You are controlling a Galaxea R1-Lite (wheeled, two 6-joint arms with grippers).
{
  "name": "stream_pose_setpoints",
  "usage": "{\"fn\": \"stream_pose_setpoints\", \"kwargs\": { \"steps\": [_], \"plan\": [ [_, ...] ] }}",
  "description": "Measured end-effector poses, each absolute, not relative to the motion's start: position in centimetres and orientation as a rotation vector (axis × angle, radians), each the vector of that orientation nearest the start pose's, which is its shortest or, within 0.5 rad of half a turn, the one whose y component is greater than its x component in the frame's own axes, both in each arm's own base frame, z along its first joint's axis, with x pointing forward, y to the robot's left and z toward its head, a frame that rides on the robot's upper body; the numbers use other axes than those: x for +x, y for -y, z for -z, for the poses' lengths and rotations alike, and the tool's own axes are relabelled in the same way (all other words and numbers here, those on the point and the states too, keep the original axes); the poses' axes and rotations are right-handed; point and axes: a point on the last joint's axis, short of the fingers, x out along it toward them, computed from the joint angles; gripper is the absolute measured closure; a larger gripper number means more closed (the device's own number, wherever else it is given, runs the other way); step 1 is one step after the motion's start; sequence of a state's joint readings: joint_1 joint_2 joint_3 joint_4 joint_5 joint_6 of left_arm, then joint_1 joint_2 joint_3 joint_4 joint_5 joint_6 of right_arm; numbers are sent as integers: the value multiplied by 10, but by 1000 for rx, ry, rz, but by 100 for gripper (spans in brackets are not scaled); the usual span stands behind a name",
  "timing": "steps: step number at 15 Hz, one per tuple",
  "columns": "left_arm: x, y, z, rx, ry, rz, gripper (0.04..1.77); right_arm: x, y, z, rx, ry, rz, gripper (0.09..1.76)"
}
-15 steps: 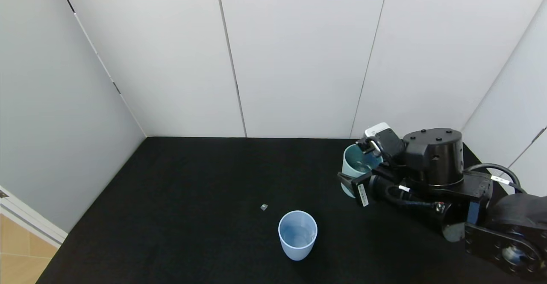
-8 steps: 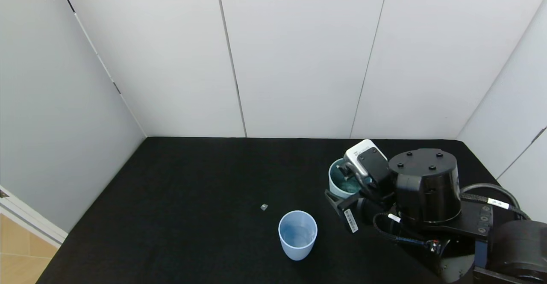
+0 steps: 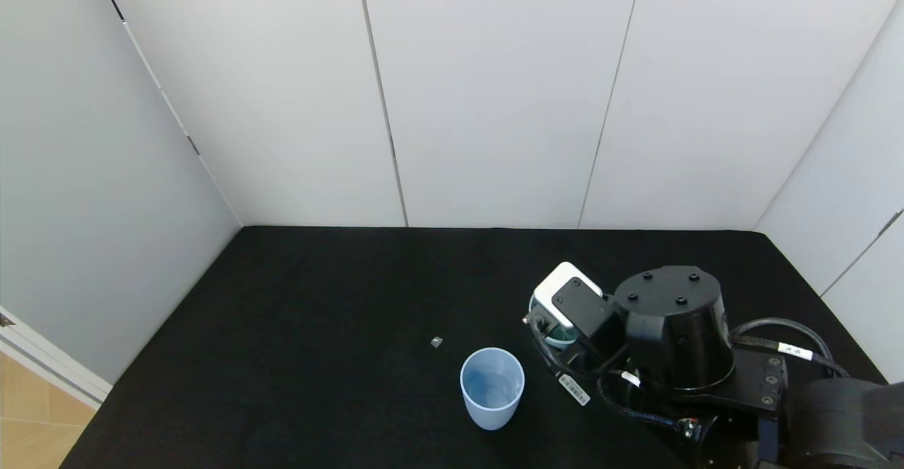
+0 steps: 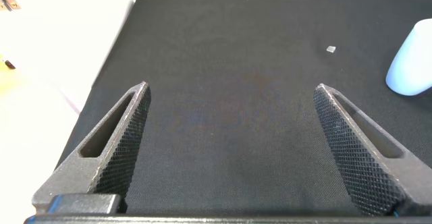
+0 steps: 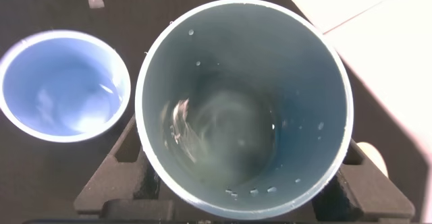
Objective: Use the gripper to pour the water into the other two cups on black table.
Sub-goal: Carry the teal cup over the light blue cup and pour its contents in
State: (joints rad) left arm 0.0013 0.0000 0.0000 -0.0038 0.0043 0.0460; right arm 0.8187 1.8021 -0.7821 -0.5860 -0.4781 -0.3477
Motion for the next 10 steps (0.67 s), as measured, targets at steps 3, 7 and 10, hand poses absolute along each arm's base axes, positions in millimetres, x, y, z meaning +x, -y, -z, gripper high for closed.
{"fn": "stream_pose_setpoints", "kwargs": {
  "steps": [3,7,10],
  "plan": [
    [-23,0,-76,46,4,-6,9,226,-225,-137,-669,-286,-405,64],
    [-23,0,-76,46,4,-5,9,233,-229,-133,-755,-280,-411,64],
    [-23,0,-76,46,4,-6,9,239,-232,-130,-820,-274,-414,64]
  ]
}}
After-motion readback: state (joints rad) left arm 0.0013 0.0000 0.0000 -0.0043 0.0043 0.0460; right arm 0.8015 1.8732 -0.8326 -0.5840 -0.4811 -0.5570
